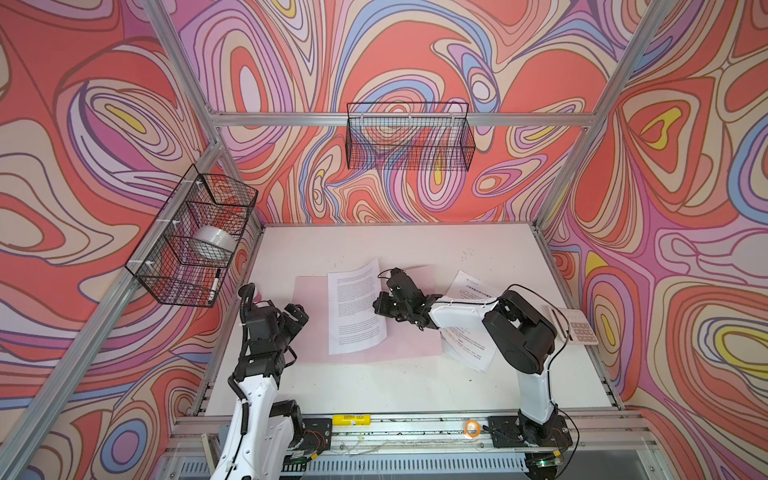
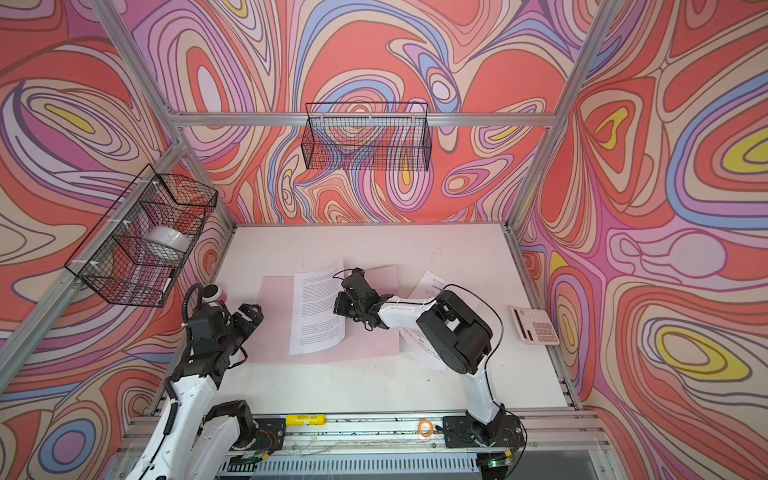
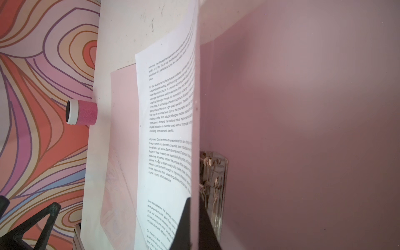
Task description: Put the files into the folder
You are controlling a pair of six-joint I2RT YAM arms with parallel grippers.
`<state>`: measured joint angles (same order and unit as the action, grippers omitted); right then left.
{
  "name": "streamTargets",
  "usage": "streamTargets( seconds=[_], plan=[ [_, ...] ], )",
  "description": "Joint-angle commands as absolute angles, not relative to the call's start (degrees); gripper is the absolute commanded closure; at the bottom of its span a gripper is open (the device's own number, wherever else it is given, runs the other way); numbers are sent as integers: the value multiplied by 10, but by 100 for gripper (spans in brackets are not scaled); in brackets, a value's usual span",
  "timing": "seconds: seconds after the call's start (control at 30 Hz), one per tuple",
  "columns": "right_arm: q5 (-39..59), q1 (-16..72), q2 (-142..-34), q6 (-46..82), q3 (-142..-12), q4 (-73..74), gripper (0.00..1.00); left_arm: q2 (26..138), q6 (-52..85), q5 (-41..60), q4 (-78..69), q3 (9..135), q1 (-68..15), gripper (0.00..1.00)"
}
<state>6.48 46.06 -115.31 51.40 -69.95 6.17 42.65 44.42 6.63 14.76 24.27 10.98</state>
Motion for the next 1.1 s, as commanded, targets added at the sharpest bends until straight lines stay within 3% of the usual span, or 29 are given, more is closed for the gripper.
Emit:
streamTargets(
  seconds=[0.0,1.07],
  plan=[
    [49,467,-1168,522,-713,48,100,422,448,67,145,241,114,3],
    [-1,512,-1213,625,-751,27,100,413,455,70,146,236,114,3]
  ],
)
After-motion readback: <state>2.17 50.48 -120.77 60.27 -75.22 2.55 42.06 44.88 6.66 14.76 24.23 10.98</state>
